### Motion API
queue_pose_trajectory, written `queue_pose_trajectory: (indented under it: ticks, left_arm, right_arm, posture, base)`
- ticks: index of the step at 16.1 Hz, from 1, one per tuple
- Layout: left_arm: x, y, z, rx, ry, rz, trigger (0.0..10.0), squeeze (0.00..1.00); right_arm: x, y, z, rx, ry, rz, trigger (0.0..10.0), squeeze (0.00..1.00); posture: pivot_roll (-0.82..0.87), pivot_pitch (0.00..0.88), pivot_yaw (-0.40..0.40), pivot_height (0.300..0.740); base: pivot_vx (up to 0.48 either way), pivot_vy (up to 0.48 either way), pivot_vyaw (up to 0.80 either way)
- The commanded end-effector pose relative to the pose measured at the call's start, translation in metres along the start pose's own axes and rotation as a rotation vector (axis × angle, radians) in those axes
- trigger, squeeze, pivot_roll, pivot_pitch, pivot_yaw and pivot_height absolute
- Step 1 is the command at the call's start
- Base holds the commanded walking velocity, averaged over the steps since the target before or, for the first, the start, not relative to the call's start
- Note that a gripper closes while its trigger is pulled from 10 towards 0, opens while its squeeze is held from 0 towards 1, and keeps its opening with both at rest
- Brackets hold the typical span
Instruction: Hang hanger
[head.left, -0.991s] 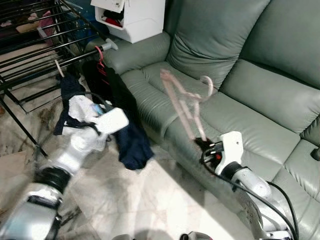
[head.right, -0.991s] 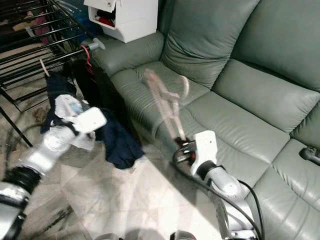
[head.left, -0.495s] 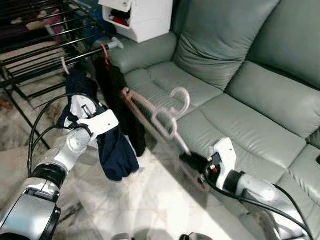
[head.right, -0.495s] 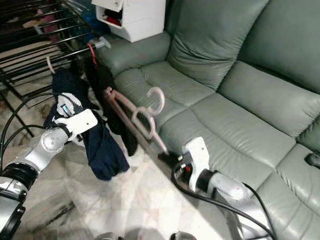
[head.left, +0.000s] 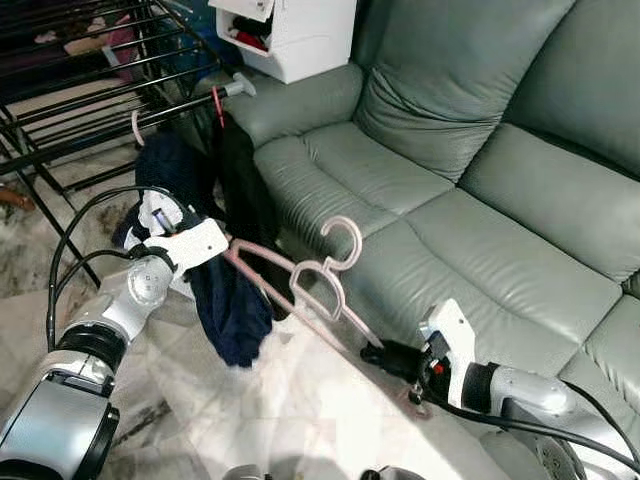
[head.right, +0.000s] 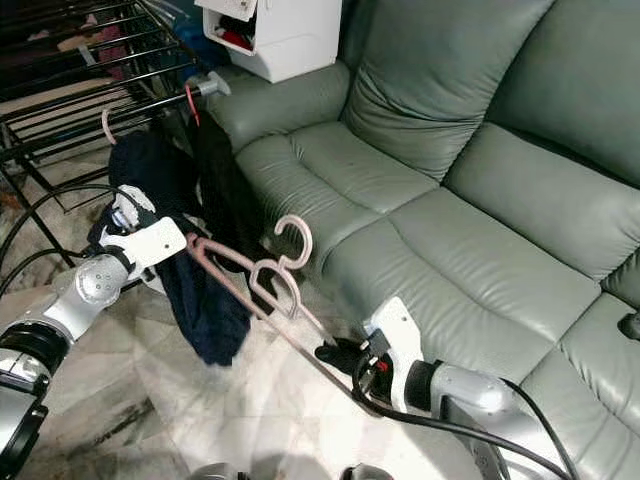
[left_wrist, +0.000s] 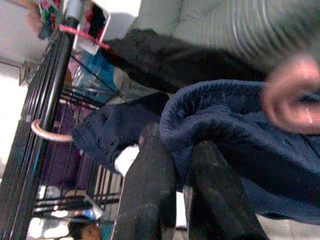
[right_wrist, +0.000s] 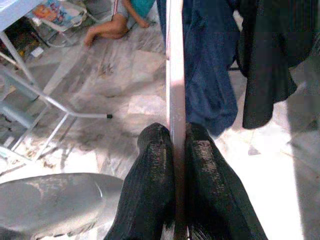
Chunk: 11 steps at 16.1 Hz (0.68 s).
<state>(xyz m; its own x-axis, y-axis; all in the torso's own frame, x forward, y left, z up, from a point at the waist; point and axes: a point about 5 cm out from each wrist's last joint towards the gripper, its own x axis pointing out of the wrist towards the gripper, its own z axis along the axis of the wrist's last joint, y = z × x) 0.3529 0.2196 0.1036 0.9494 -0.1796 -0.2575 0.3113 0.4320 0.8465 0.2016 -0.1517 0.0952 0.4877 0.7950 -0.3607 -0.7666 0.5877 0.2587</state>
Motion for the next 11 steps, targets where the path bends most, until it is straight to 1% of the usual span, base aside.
queue_pose_trajectory:
  ticks: [1,2,3,4,5,6,7,8,10,11]
  left_arm:
    - [0.001,0.013,0.005,-0.017,-0.042,0.022,10.0,0.0]
    - [0.0,0.013,0.01,-0.041,-0.088,0.014,10.0,0.0]
    - [-0.002,0.011,0.02,-0.093,-0.186,-0.013,10.0,0.0]
    - [-0.005,0.009,0.025,-0.117,-0.23,-0.031,10.0,0.0]
    - [-0.008,0.006,0.027,-0.129,-0.266,-0.055,10.0,0.0]
    - [-0.014,-0.002,0.029,-0.128,-0.306,-0.105,10.0,0.0]
    - [-0.016,-0.006,0.03,-0.143,-0.322,-0.118,10.0,0.0]
    - [-0.021,-0.013,0.037,-0.195,-0.371,-0.149,10.0,0.0]
    - [-0.027,-0.022,0.051,-0.209,-0.44,-0.206,10.0,0.0]
    - [-0.028,-0.021,0.053,-0.209,-0.446,-0.202,10.0,0.0]
  right_arm:
    - [0.001,-0.001,0.001,-0.004,0.011,-0.002,10.0,0.0]
    - [0.002,-0.003,-0.003,0.0,0.033,-0.017,10.0,0.0]
    - [0.002,-0.008,-0.009,0.019,0.072,-0.046,10.0,0.0]
    - [0.002,-0.009,-0.011,0.026,0.083,-0.057,10.0,0.0]
    - [0.003,-0.01,-0.012,0.033,0.083,-0.063,10.0,0.0]
    - [0.005,-0.014,-0.011,0.061,0.08,-0.083,10.0,0.0]
    - [0.006,-0.017,-0.012,0.082,0.078,-0.098,10.0,0.0]
    - [0.009,-0.023,-0.013,0.106,0.077,-0.13,10.0,0.0]
    - [0.009,-0.031,-0.013,0.115,0.079,-0.167,10.0,0.0]
    - [0.008,-0.033,-0.013,0.113,0.081,-0.179,10.0,0.0]
  posture:
    - [-0.03,0.0,0.039,0.74]
    - [-0.03,0.0,0.038,0.74]
    - [-0.03,0.0,0.038,0.74]
    - [-0.03,0.0,0.033,0.74]
    - [-0.03,0.0,0.033,0.74]
    - [-0.02,0.0,0.03,0.74]
    - [-0.01,0.0,0.029,0.74]
    - [-0.01,0.0,0.026,0.74]
    - [0.0,0.0,0.021,0.74]
    - [0.0,0.0,0.021,0.74]
  base:
    - [0.0,0.0,0.0]
    - [0.0,0.0,0.0]
    - [0.0,0.0,0.0]
    - [0.0,0.0,0.0]
    - [0.0,0.0,0.0]
    - [0.0,0.0,0.0]
    - [0.0,0.0,0.0]
    - [0.0,0.0,0.0]
    - [0.0,0.0,0.0]
    - [0.0,0.0,0.0]
